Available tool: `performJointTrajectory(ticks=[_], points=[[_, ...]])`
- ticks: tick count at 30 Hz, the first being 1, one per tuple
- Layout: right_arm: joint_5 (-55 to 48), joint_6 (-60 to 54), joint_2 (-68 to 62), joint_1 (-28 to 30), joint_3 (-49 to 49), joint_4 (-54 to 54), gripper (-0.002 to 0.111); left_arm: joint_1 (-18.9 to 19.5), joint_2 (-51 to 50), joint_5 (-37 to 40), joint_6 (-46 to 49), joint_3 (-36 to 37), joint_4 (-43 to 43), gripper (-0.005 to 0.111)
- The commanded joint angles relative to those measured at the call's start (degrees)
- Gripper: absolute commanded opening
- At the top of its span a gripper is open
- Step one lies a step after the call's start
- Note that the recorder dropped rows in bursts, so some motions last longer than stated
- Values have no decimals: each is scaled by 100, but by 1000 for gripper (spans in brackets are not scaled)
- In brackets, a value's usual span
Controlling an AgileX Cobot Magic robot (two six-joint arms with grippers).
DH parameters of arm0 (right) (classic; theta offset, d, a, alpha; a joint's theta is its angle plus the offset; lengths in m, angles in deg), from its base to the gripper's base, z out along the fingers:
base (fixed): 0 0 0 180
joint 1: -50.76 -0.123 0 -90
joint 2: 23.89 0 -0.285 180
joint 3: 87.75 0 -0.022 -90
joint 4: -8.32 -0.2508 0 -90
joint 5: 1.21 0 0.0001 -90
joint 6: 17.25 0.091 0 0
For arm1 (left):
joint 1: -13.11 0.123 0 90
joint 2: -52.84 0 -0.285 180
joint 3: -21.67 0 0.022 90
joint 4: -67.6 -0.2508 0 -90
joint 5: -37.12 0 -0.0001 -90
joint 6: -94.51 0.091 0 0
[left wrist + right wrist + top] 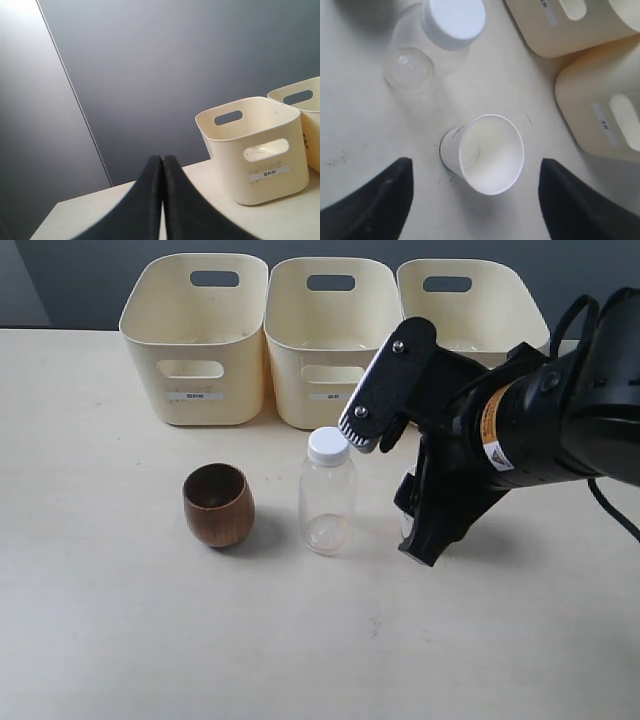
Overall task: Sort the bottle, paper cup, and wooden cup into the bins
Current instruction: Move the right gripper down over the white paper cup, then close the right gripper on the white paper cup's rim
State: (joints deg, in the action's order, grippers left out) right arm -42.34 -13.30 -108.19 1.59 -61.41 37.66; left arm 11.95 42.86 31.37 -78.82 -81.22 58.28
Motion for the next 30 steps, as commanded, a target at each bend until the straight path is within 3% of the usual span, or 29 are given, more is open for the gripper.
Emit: performJointTrajectory(ticks=[1, 9, 16, 30], points=[[-122, -55, -4, 9, -29, -1, 62, -8, 13, -35, -13, 10, -2, 0], [-271, -272, -184, 9, -29, -177, 62, -8, 13, -35, -13, 10, -2, 0], [-355, -1258, -753, 9, -29, -779, 62, -8, 13, -35, -13, 10, -2, 0], [-408, -1750, -830, 9, -29, -855, 62, -8, 13, -35, -13, 10, -2, 0]])
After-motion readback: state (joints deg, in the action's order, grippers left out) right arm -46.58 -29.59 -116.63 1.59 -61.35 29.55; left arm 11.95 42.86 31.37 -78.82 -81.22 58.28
